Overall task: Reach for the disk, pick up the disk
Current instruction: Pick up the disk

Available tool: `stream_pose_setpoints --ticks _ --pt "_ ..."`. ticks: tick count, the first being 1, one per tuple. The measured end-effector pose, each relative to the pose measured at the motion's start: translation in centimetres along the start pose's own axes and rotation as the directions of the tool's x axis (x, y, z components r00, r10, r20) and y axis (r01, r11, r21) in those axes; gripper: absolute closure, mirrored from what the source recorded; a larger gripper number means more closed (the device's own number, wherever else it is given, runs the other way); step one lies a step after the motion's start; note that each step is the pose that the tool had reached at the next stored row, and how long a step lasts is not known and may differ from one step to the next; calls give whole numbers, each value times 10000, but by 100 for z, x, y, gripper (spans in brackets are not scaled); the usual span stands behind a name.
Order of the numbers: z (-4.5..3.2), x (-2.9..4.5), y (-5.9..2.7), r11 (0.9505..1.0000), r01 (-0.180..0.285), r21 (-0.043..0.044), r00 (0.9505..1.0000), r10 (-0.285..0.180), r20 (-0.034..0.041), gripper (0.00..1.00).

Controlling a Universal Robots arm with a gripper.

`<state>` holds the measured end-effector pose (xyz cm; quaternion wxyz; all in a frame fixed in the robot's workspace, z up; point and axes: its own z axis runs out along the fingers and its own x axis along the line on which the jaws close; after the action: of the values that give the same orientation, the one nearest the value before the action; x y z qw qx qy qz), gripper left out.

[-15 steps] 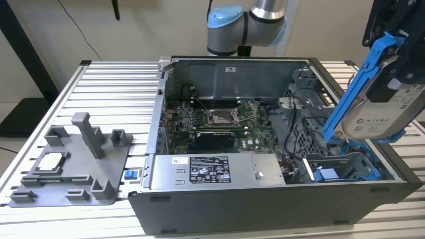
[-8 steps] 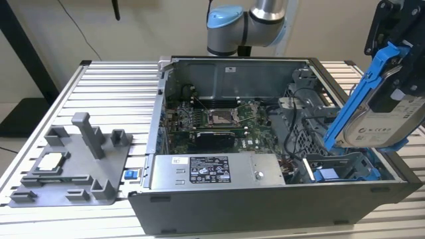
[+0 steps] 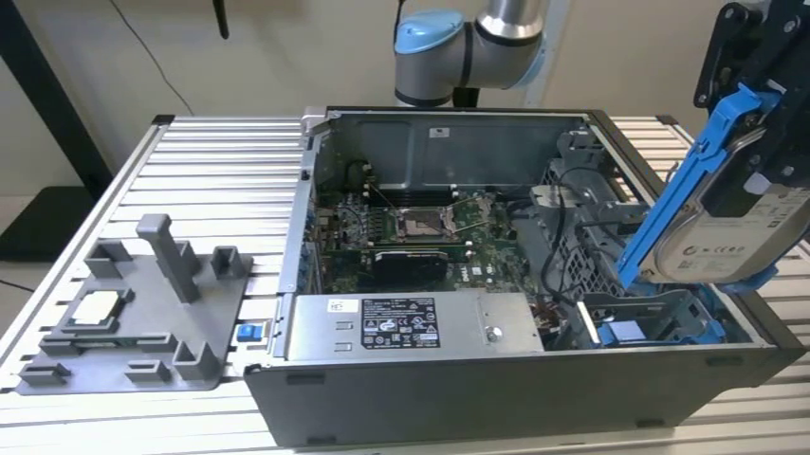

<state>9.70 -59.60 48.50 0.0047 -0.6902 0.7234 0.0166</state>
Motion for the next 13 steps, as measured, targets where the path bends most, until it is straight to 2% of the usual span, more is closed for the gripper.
stream_pose_setpoints --ticks 8,13 --pt "49 1 -3 10000 8 0 10000 -8 1 100" --pt "53 1 -5 10000 26 -1 10000 -26 -1 100"
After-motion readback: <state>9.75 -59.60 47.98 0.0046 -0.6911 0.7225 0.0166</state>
